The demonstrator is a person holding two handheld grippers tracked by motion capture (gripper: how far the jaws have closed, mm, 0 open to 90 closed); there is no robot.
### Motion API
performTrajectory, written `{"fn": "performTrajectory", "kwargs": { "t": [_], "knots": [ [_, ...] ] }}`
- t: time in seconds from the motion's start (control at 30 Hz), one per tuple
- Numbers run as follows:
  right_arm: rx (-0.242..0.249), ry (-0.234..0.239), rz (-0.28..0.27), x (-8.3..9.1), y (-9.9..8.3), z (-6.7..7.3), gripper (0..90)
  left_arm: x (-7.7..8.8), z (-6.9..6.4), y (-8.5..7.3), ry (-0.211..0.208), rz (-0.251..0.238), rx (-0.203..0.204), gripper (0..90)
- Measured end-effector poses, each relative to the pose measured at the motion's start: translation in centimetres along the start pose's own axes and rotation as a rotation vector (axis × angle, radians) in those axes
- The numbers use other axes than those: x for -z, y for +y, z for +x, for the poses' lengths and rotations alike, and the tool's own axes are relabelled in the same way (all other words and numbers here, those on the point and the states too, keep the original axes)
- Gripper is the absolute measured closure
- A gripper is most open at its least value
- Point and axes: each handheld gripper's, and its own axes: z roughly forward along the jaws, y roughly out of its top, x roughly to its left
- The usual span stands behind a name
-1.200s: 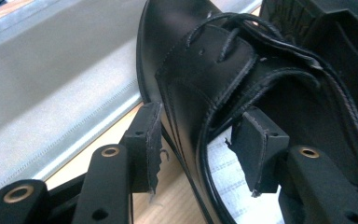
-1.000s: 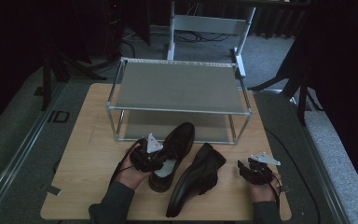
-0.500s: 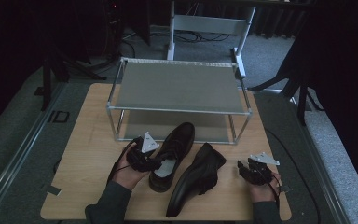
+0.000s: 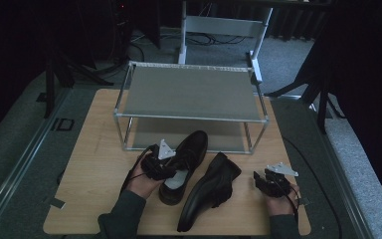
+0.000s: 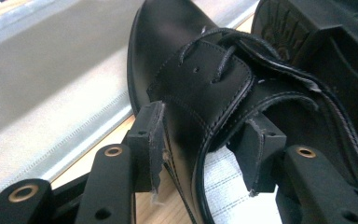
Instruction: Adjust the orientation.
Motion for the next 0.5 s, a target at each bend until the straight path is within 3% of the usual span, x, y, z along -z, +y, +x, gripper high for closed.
{"fn": "performTrajectory", "kwargs": {
  "t": [0.1, 0.17, 0.27, 0.33, 0.37, 0.5],
  "knots": [
    [-0.001, -0.001, 0.002, 0.0, 0.0, 0.0, 51.1, -0.4, -0.1, 0.1, 0.006, 0.002, 0.004, 58.6],
    [-0.001, -0.002, 0.003, -0.1, 0.0, 0.0, 51.1, -0.4, -0.1, 0.1, 0.02, 0.001, -0.005, 65.5],
    [-0.002, 0.0, 0.001, 0.0, 0.0, 0.0, 51.2, 0.0, -0.5, 0.1, 0.074, -0.001, -0.041, 72.9],
    [-0.001, 0.0, 0.001, 0.0, 0.0, 0.0, 51.2, 0.0, -0.5, 0.1, 0.074, -0.001, -0.041, 74.3],
    [-0.001, 0.0, 0.001, 0.0, 0.0, 0.0, 51.2, 0.3, -0.6, -0.1, 0.099, -0.006, -0.036, 74.3],
    [0.001, 0.005, -0.003, 0.0, 0.0, 0.0, 51.2, 0.8, -0.6, -0.6, 0.132, -0.021, -0.016, 79.4]
  ]
}}
